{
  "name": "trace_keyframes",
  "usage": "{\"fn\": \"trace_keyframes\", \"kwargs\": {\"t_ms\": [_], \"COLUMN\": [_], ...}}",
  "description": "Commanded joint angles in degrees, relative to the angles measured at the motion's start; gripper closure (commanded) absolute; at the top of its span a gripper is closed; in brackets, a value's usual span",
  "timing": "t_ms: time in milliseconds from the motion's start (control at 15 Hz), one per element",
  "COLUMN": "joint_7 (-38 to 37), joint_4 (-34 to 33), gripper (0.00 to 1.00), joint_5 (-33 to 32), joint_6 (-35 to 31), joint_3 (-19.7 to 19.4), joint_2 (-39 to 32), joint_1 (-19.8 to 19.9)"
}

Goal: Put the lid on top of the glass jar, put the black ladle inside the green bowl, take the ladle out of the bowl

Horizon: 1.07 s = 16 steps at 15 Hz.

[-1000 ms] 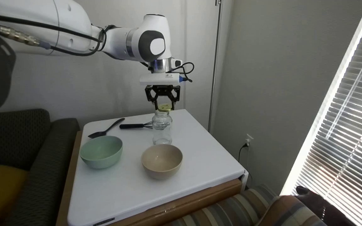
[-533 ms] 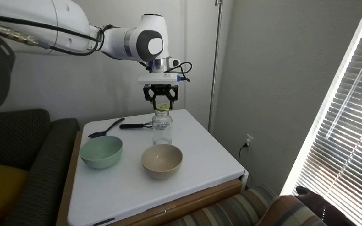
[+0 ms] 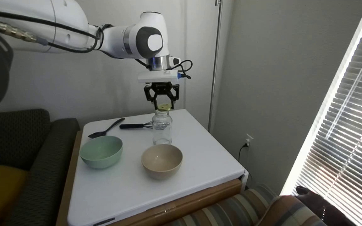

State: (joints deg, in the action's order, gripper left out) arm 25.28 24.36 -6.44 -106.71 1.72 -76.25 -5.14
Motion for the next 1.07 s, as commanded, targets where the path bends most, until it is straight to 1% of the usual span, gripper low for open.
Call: {"fn": "trace_keyframes", "kwargs": {"t_ms": [0, 133, 267, 600, 800, 867, 1000], "joint_7": [-3.3, -4.0, -3.4, -2.6, -2.6, -3.1, -3.4], "joint_4": [1.6, 1.7, 1.3, 0.3, 0.3, -0.1, 0.0], "gripper": [0.53, 0.53, 0.53, 0.53, 0.53, 0.53, 0.53], "joint_5": [-1.3, -1.1, 0.0, 2.1, 1.8, 0.0, -0.3], "joint_6": [5.0, 7.3, 7.9, 5.4, 4.6, 2.6, 0.5], "joint_3": [-1.8, -1.6, -0.5, 1.0, 1.0, -0.7, -0.9], "joint_2": [2.0, 2.0, 1.7, 1.2, 0.8, 0.0, -0.8], "joint_1": [-0.2, 0.2, 0.6, 0.9, 0.8, 0.2, 0.5]}}
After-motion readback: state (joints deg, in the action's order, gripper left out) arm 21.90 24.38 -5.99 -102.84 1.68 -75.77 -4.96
